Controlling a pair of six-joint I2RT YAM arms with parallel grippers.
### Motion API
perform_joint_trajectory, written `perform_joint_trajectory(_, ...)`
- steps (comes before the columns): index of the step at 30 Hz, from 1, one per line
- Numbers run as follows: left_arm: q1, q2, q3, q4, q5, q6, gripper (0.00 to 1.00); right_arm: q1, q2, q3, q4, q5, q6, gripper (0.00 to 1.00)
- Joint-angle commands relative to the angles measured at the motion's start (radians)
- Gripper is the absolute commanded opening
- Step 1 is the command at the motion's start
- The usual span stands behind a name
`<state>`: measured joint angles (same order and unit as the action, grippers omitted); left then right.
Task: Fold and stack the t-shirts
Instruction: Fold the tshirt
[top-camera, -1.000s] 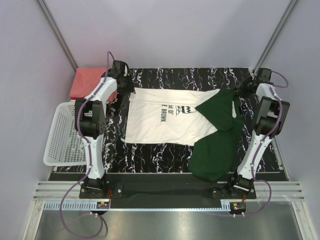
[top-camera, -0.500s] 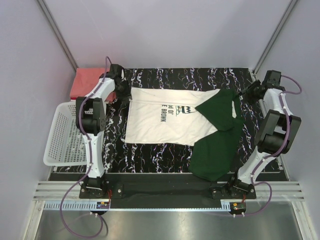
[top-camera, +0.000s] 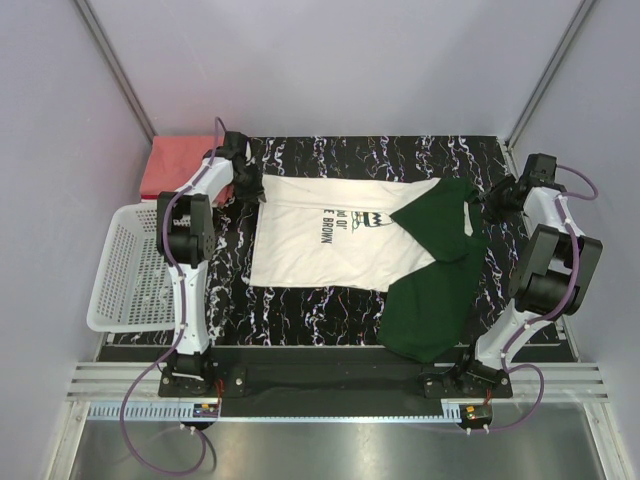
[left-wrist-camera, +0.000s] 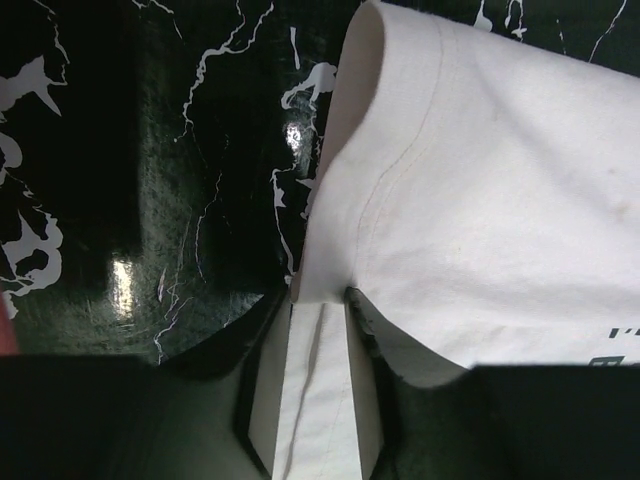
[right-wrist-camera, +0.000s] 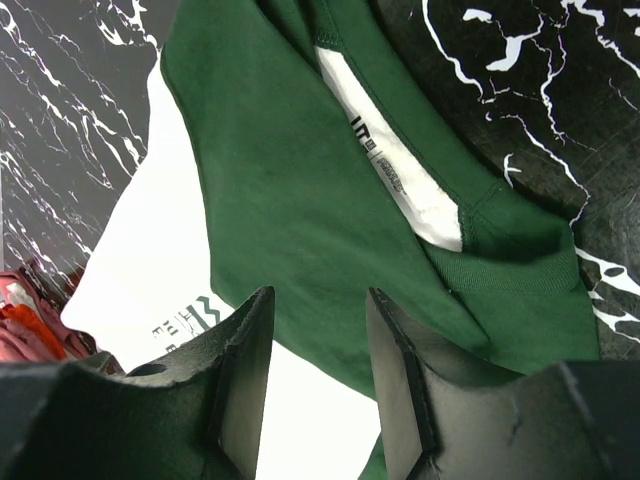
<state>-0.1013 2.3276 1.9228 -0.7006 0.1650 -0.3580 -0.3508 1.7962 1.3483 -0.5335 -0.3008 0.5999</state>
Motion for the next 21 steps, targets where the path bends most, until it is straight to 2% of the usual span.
perform_joint_trajectory(1,-0.001,-0.005,0.041,0.039,0.016,-0.018,0.3,0.003,-0.037,-0.006,0.038,-0.02,-0.018,0.49)
perform_joint_trajectory(4,-0.003,-0.03,0.027,0.039,0.004,-0.022,0.2,0.003,-0.024,-0.015,0.043,-0.018,-0.026,0.49)
perform_joint_trajectory(5,-0.003,-0.043,0.025,0.039,0.002,-0.022,0.12,0.003,-0.021,-0.017,0.044,-0.018,-0.029,0.49)
perform_joint_trajectory(8,-0.003,-0.071,0.021,0.038,0.005,-0.021,0.0,0.003,-0.015,-0.018,0.046,-0.021,-0.032,0.49)
perform_joint_trajectory(21,-0.02,-0.166,-0.067,0.033,-0.038,-0.039,0.0,0.003,-0.011,-0.017,0.05,-0.035,-0.038,0.49)
